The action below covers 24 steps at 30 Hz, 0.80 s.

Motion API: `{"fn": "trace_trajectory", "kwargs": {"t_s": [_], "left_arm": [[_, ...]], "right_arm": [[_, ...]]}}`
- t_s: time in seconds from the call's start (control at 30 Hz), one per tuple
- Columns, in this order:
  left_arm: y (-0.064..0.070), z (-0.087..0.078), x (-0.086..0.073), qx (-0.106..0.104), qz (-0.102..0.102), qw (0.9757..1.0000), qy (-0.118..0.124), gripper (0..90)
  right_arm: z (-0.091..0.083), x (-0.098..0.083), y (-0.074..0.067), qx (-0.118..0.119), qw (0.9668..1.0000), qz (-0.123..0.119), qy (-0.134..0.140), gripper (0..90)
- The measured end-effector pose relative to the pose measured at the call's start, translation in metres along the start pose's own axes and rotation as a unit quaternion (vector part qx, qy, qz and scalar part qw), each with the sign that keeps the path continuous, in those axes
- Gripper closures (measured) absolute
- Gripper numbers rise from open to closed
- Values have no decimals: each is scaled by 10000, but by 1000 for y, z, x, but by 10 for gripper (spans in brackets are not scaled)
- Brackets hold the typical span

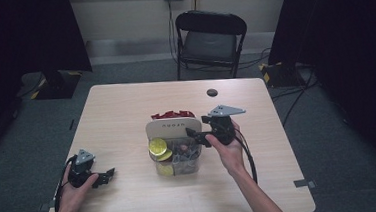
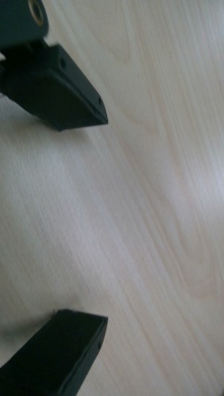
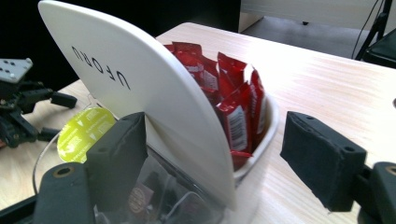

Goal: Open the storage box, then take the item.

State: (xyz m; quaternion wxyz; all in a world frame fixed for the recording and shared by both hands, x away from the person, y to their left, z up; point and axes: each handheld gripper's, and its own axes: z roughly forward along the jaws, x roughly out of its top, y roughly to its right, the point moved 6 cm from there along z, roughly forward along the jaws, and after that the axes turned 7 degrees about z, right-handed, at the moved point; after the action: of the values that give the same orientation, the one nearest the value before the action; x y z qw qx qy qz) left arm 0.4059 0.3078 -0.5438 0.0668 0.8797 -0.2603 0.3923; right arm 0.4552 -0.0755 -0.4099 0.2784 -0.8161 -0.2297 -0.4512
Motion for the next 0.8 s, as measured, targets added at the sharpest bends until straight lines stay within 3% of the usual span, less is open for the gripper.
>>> {"fn": "trace_trajectory", "kwargs": {"t_s": [0.37,0.57,0.8], "left_arm": [[0,0,4,-29,31,10000,28,171],[12,-6,13,-403,133,9988,225,177],[29,-15,28,-586,278,9970,411,173]], "right_arm": [[2,1,6,61,9999,119,57,229],[6,0,6,99,9998,169,27,234],[9,0,2,103,9999,123,20,242]]}}
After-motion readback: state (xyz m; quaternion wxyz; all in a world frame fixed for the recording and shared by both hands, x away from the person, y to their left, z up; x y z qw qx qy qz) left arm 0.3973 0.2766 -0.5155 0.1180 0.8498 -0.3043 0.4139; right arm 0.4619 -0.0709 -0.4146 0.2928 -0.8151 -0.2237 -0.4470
